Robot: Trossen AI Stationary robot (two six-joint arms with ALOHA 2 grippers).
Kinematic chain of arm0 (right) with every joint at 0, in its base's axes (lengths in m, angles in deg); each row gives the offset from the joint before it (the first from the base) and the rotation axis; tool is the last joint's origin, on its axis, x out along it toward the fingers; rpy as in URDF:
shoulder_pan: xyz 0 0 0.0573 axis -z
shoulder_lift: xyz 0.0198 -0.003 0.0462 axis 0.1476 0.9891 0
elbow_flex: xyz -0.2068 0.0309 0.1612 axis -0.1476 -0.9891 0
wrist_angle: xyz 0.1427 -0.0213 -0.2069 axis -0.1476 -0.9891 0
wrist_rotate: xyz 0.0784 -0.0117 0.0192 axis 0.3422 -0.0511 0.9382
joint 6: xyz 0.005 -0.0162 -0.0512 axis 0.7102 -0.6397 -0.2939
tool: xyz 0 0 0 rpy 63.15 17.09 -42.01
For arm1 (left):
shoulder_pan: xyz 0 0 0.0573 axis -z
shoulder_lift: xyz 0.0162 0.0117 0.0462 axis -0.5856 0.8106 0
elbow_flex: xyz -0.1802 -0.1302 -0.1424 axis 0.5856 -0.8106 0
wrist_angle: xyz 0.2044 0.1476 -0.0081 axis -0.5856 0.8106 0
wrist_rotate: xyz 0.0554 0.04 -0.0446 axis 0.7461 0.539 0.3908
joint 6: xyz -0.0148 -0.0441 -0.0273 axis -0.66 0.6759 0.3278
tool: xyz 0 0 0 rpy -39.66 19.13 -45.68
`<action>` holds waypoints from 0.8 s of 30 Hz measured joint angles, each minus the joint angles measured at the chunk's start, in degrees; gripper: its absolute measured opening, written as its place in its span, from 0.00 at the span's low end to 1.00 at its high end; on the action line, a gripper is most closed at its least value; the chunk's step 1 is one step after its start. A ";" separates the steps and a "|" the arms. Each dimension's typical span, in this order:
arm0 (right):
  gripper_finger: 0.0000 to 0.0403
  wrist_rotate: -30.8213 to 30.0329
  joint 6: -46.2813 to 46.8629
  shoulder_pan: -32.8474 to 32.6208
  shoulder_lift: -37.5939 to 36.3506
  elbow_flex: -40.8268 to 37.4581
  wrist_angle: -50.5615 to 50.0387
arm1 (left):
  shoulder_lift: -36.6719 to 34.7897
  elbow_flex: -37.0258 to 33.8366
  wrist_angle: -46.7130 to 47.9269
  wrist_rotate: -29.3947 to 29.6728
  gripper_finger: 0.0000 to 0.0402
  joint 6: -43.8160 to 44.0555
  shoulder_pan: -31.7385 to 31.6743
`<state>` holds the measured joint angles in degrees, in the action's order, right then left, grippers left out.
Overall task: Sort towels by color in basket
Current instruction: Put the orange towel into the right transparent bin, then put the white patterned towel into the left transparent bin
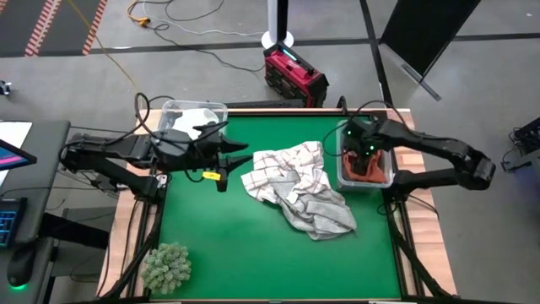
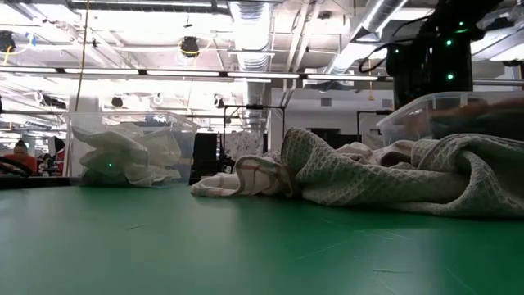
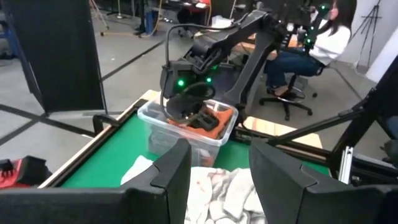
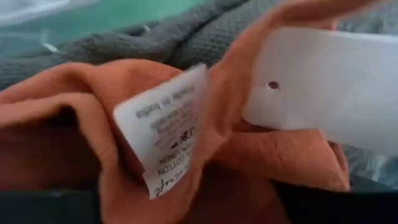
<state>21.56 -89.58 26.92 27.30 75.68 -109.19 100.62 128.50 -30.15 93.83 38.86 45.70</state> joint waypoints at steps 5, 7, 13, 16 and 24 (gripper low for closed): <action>0.75 0.51 -0.53 1.69 -1.34 4.23 -5.61 | -1.05 0.00 0.41 0.22 0.38 0.10 0.01; 0.75 0.18 -0.83 1.71 -2.36 8.30 -7.69 | -1.24 0.00 0.44 0.28 0.38 -0.21 -0.01; 0.75 -0.11 4.11 0.98 -4.36 22.82 -10.42 | -1.40 0.00 0.50 0.45 0.38 -0.87 -0.01; 0.75 1.11 7.31 -0.90 -4.85 28.40 -10.16 | -1.40 0.00 0.82 1.19 0.38 -1.64 0.00; 0.75 11.50 16.64 -19.57 -1.65 29.83 -0.45 | 0.29 -1.14 1.55 2.69 0.38 -1.24 0.97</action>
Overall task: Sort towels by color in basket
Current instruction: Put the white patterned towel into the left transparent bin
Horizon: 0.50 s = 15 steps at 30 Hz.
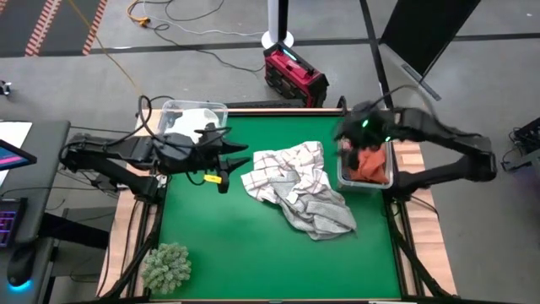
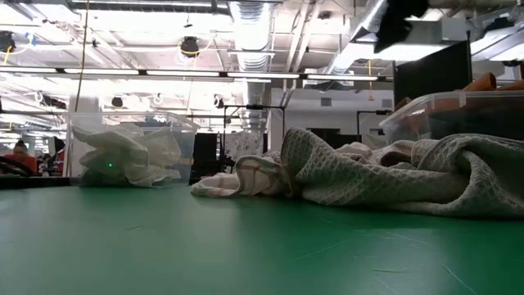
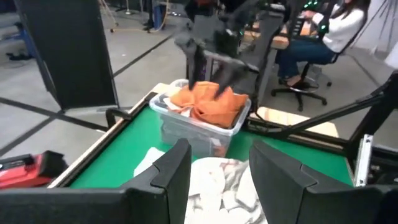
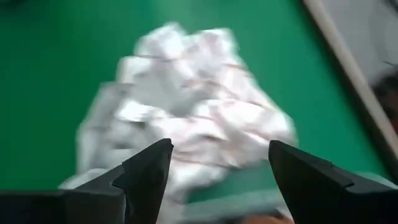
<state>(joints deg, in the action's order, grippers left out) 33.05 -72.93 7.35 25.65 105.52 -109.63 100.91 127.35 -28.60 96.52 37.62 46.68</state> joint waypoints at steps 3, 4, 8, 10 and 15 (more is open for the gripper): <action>0.75 0.09 0.63 -9.55 3.53 -0.57 4.52 | 0.04 -2.19 -0.79 1.35 0.38 1.55 0.89; 0.75 -0.07 0.43 -12.41 4.93 -0.57 5.92 | 0.04 -2.84 -0.44 1.74 0.38 2.42 1.46; 0.75 -4.42 0.22 -19.74 11.17 -0.57 9.79 | -0.11 -4.53 -0.87 5.01 0.38 5.43 3.83; 0.75 -5.50 -0.02 -20.94 14.26 -0.57 10.51 | -0.71 -5.27 -0.81 7.03 0.38 6.10 5.56; 0.75 -7.68 1.17 -20.82 22.80 -0.57 10.87 | -3.23 -5.98 2.26 13.18 0.38 6.84 10.07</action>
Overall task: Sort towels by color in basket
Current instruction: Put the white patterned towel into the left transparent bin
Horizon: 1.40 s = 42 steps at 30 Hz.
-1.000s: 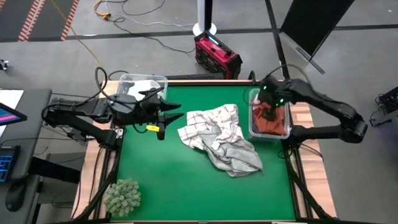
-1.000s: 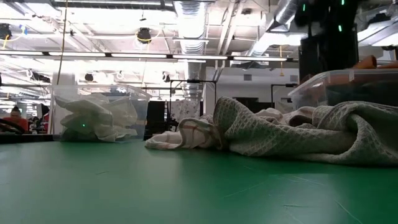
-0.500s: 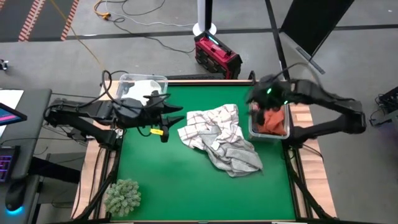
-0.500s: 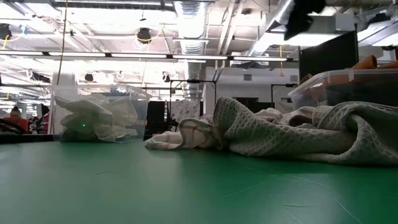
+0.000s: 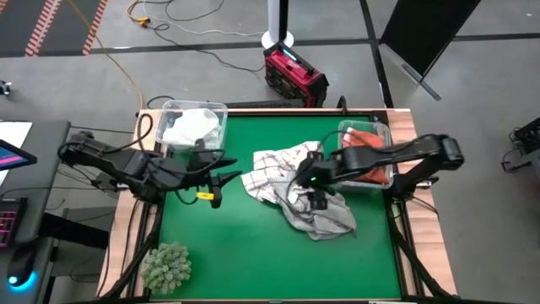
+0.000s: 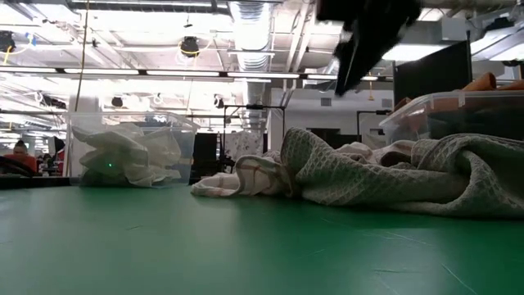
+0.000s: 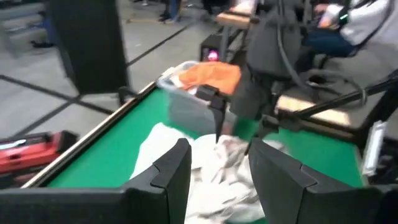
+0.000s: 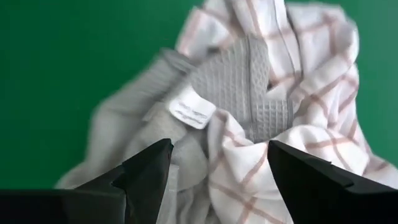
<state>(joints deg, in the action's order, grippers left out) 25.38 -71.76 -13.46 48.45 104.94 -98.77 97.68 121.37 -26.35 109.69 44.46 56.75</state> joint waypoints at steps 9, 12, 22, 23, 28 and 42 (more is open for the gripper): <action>0.75 -4.65 3.72 3.79 13.68 -0.04 -4.09 | -5.96 -0.03 17.13 4.77 0.38 14.05 3.44; 0.74 -5.24 2.71 4.68 16.86 -0.04 -4.93 | -7.24 -0.03 22.80 4.73 0.38 18.97 4.67; 0.25 -4.28 1.25 5.48 23.01 0.02 -4.98 | -7.85 -0.03 25.08 4.72 0.38 19.73 6.15; 0.16 -3.50 1.14 5.80 23.00 0.03 -4.67 | -7.85 -0.03 25.02 4.73 0.38 19.70 6.15; 0.07 -1.21 2.57 8.42 19.84 0.69 -3.59 | -8.23 -0.03 23.66 5.53 0.38 19.08 6.15; 0.07 -0.95 4.11 10.41 -4.50 10.31 7.93 | -4.70 -0.03 15.13 12.22 0.38 13.02 3.66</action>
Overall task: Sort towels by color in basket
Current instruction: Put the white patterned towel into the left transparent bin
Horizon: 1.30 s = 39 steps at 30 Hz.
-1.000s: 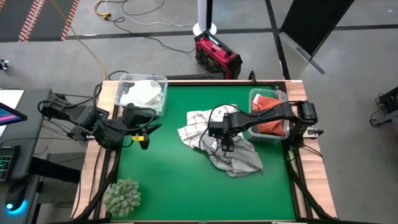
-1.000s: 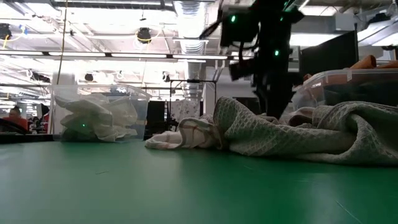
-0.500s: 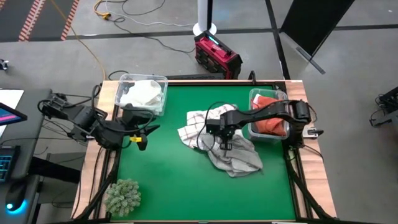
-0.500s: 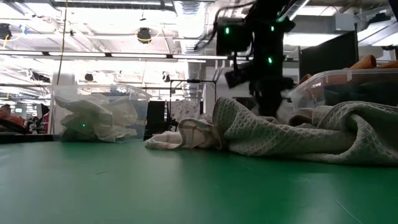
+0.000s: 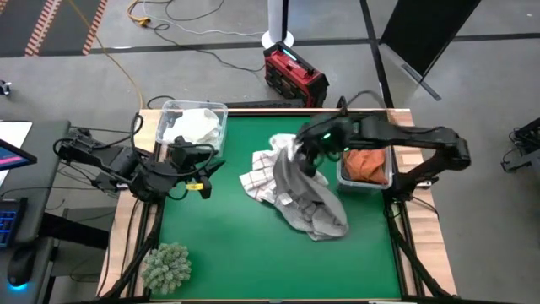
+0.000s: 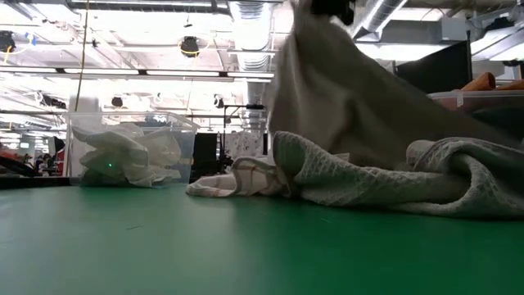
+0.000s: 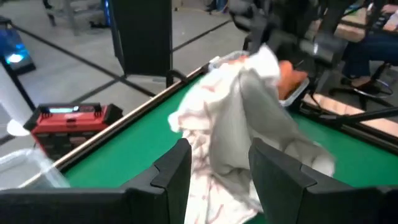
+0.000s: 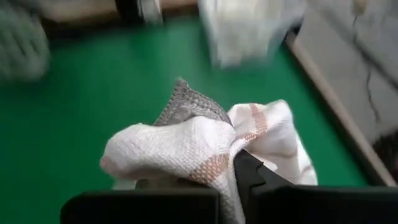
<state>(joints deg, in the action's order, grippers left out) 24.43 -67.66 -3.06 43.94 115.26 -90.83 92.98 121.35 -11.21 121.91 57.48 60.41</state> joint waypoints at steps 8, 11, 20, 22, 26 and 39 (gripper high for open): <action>0.07 -0.20 0.82 0.40 -6.31 1.78 14.13 | 6.34 0.00 -20.52 0.04 0.38 -14.84 -4.45; 0.07 -0.15 -0.70 0.80 -6.70 1.78 18.30 | 8.84 0.00 -29.68 0.07 0.38 -20.51 -5.98; 0.07 1.31 -1.29 1.42 -5.42 1.78 19.90 | 14.73 0.02 -45.75 -7.50 0.47 -22.06 -13.08; 0.07 1.37 0.54 1.58 -4.57 1.78 22.96 | 16.05 0.02 -45.73 -9.54 0.53 -19.83 -14.81; 0.07 1.64 3.15 1.87 -2.57 1.78 29.35 | 18.92 0.00 -48.44 -10.84 0.63 -19.04 -17.38; 0.07 5.62 5.52 1.77 -1.69 1.78 36.30 | 23.17 0.02 -55.35 -20.59 0.73 -24.28 -22.71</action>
<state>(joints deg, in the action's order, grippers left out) 30.04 -62.14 -1.28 42.25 117.03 -54.53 116.15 121.37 -66.56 101.32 33.20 37.70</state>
